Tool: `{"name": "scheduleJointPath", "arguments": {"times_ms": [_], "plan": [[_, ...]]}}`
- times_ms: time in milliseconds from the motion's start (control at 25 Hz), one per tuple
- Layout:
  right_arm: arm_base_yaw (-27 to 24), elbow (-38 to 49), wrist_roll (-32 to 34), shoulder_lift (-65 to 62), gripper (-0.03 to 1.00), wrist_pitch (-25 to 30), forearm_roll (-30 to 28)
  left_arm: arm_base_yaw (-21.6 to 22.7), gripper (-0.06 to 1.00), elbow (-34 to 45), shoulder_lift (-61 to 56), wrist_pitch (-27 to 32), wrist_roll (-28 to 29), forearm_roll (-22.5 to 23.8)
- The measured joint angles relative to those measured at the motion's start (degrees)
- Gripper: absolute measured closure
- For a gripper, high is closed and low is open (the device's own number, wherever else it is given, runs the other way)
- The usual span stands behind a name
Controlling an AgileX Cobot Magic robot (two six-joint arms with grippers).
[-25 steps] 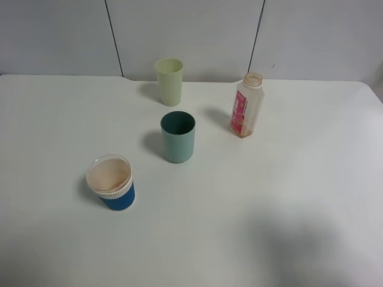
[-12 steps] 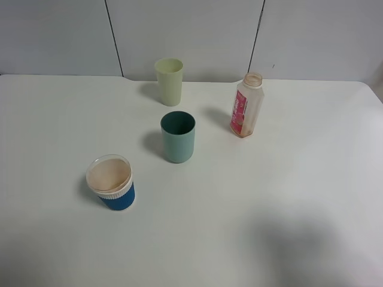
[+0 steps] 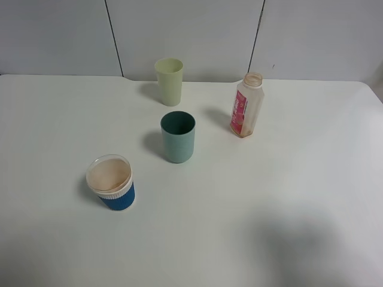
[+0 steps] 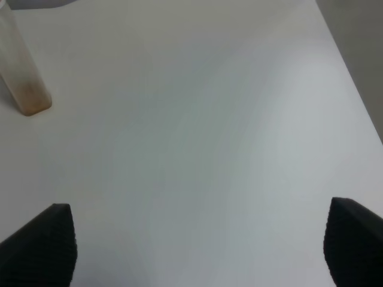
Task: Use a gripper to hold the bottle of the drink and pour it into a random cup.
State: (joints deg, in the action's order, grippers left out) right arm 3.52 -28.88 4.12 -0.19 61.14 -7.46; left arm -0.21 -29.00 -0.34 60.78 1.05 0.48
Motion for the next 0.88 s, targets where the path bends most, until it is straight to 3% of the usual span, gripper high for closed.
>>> {"name": "scheduleJointPath", "arguments": {"times_ms": [360, 880], "plan": [[-5.2, 0.0, 0.0, 0.0, 0.16, 0.0, 0.0, 0.0, 0.02, 0.0, 0.0, 0.0, 0.0, 0.0], [-5.6, 0.0, 0.0, 0.0, 0.16, 0.0, 0.0, 0.0, 0.02, 0.0, 0.0, 0.0, 0.0, 0.0]]}}
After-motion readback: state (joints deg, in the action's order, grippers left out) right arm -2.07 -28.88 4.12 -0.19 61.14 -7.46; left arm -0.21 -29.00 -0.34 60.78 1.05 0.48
